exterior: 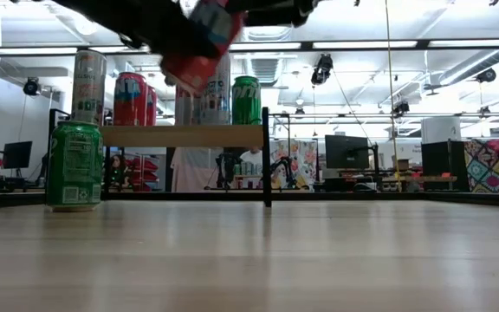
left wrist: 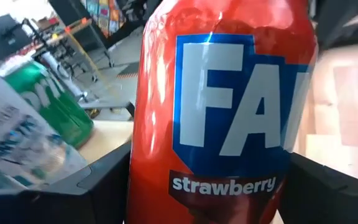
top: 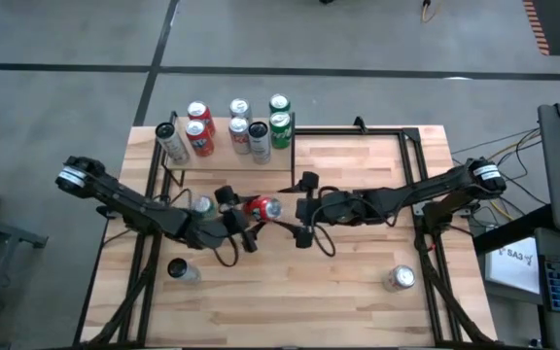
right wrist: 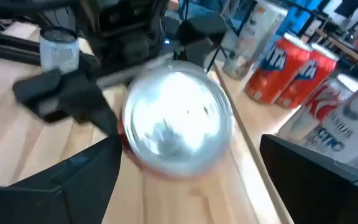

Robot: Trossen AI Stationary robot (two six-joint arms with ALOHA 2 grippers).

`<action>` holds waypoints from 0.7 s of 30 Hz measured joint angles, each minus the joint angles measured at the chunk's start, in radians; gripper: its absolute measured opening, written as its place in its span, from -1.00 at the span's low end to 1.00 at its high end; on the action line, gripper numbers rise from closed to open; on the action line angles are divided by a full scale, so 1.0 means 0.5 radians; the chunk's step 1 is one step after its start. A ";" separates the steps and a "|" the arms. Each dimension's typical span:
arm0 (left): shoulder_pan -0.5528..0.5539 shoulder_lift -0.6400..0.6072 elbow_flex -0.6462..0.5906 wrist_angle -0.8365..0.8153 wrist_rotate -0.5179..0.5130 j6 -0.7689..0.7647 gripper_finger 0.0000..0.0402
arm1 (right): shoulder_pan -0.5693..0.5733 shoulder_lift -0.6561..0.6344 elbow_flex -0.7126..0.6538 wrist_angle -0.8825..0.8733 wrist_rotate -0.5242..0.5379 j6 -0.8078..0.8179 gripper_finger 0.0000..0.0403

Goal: Place canned beverage on shelf
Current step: Put the red soda can aligned with the other red soda cans on the shelf

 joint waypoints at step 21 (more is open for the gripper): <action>-0.055 -0.814 -0.784 1.134 0.472 0.431 0.45 | -0.107 0.250 -0.024 1.077 -0.468 -0.019 0.83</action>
